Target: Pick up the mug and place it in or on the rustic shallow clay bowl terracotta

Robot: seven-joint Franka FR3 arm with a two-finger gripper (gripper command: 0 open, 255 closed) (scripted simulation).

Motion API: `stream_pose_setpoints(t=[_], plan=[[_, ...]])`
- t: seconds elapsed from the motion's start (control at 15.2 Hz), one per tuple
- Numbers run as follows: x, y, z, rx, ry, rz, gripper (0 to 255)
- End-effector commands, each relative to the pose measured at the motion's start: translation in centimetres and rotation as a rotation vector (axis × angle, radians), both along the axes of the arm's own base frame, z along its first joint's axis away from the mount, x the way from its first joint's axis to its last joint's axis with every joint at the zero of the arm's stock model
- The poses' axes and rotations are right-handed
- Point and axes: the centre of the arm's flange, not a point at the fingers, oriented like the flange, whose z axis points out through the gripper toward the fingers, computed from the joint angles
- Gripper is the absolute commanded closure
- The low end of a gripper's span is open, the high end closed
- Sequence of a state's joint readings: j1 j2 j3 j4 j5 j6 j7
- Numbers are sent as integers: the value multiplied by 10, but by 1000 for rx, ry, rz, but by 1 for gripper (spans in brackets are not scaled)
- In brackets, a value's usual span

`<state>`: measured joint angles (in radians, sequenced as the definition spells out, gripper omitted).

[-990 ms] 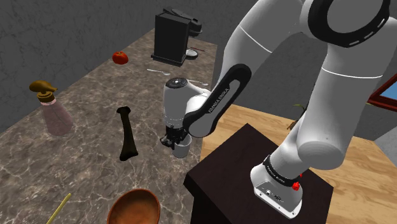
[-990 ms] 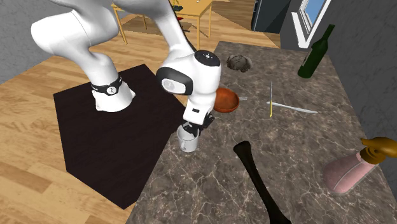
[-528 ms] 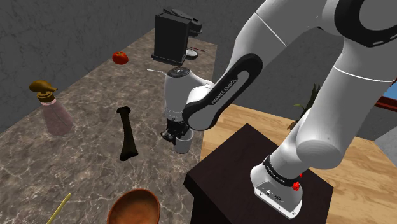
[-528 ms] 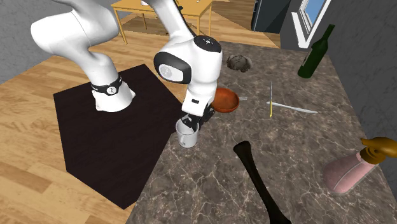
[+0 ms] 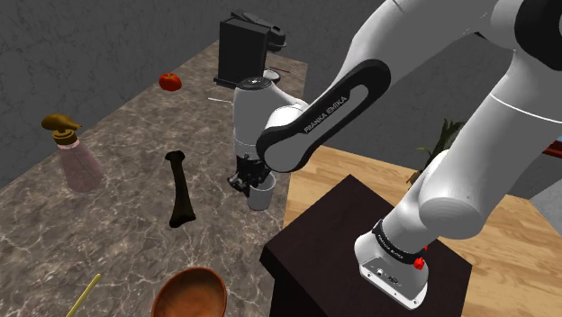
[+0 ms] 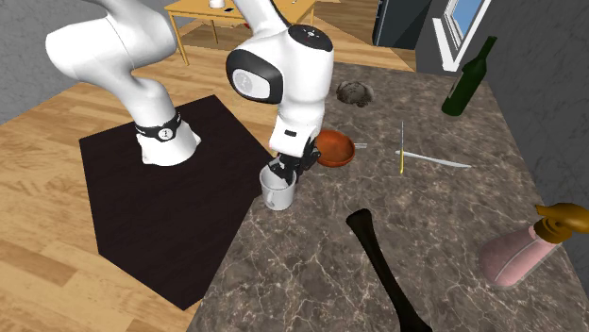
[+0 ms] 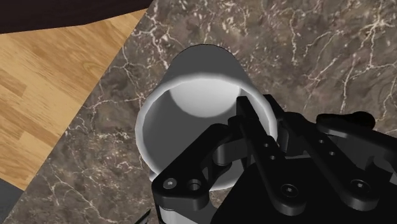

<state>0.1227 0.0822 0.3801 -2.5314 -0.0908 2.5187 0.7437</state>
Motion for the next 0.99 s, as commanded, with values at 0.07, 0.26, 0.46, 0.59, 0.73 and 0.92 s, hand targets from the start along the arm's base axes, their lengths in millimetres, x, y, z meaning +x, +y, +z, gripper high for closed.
stream_pose_setpoints(t=[0.07,0.26,0.46,0.59,0.73,0.92], plan=[[-1,-1,16,0,0,0,255],[-1,-1,32,0,0,0,255],[-10,24,38,0,0,0,255],[-20,48,40,0,0,0,255],[-29,73,42,0,0,0,255],[-43,110,45,0,0,0,255]])
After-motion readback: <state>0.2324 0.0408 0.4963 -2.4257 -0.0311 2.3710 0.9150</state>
